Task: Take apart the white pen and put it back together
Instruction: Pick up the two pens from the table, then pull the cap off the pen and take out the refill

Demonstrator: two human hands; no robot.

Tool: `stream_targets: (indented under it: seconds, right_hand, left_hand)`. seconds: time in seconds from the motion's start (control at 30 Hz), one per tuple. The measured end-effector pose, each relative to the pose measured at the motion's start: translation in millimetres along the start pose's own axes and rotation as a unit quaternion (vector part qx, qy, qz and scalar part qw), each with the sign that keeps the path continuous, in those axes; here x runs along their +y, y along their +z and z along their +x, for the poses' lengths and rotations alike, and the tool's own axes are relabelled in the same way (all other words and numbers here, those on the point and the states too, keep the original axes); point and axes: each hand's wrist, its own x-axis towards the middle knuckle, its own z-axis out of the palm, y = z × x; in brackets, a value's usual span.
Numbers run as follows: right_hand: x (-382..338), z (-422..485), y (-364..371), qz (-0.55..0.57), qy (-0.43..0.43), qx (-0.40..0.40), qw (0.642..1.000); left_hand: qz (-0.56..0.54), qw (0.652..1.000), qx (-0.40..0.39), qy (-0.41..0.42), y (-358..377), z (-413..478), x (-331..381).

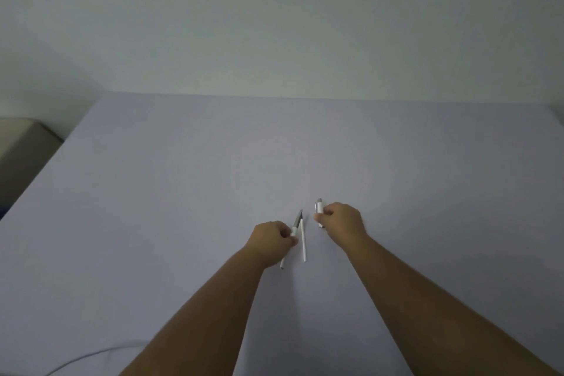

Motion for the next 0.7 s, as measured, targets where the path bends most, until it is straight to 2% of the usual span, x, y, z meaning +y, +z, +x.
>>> stream_targets:
  seconds: [0.33, 0.7]
  right_hand:
    - [12.7, -1.6, 13.0, -0.068, 0.004, 0.011, 0.998]
    - [18.9, -1.2, 12.4, -0.06, -0.003, 0.015, 0.998]
  left_hand:
    - [-0.026, 0.999, 0.027, 0.016, -2.0, -5.0, 3.6]
    - [-0.029, 0.999, 0.028, 0.019, -0.6, -9.0, 10.0]
